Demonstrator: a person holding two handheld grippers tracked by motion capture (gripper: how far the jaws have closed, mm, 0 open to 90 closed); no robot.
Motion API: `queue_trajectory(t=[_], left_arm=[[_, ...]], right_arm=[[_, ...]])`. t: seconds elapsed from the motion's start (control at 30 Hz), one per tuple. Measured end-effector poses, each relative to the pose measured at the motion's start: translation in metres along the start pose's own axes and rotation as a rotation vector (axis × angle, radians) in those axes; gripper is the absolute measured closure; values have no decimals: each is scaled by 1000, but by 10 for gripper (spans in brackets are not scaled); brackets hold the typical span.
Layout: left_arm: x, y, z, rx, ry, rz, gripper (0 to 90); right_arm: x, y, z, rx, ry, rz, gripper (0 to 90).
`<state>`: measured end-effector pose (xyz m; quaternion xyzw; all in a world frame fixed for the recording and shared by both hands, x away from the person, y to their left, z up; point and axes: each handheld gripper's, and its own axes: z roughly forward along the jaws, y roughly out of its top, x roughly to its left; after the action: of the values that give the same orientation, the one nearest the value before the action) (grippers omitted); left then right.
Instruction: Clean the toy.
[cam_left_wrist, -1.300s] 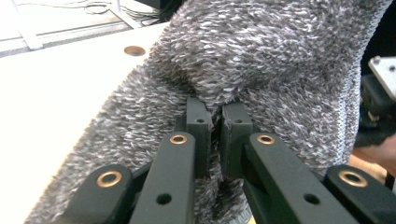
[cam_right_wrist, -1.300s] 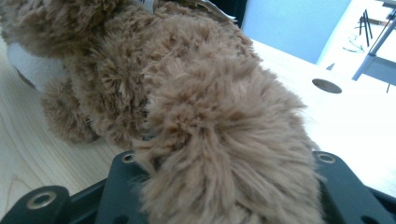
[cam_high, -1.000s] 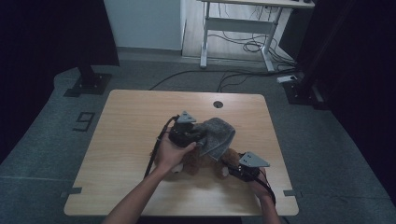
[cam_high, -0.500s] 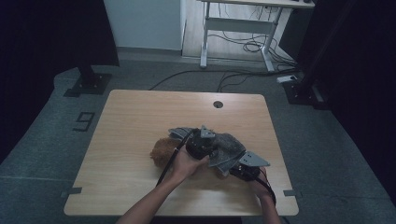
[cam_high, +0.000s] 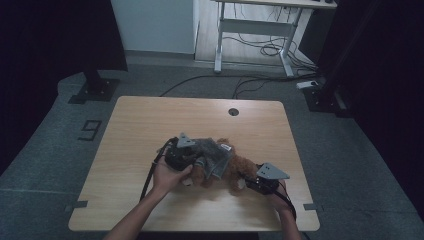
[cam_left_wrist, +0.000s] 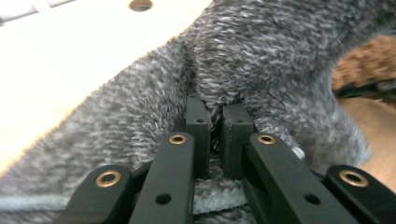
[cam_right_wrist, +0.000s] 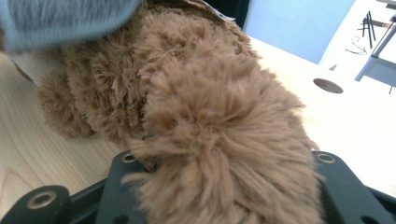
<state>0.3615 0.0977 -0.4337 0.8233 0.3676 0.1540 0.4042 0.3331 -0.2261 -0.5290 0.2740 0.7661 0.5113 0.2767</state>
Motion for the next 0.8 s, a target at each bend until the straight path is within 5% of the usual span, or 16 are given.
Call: queue_trajectory(t=[0.1,0.2,0.4,0.6,0.8], left_arm=[[9,-3,-8,-13,-11,-28,835],[3,2,-9,-32,-24,-16,835],[-39,29,5,-61,-112,56,837],[-75,42,39,-10,-149,116,837],[-81,32,66,65,-131,135,836]], right_arm=[[-1,-1,0,-3,0,1,529],[0,-1,1,-4,-1,-2,529],[0,-1,1,1,0,-3,529],[0,-1,1,-4,0,-8,528],[0,-1,1,0,-2,-8,528]])
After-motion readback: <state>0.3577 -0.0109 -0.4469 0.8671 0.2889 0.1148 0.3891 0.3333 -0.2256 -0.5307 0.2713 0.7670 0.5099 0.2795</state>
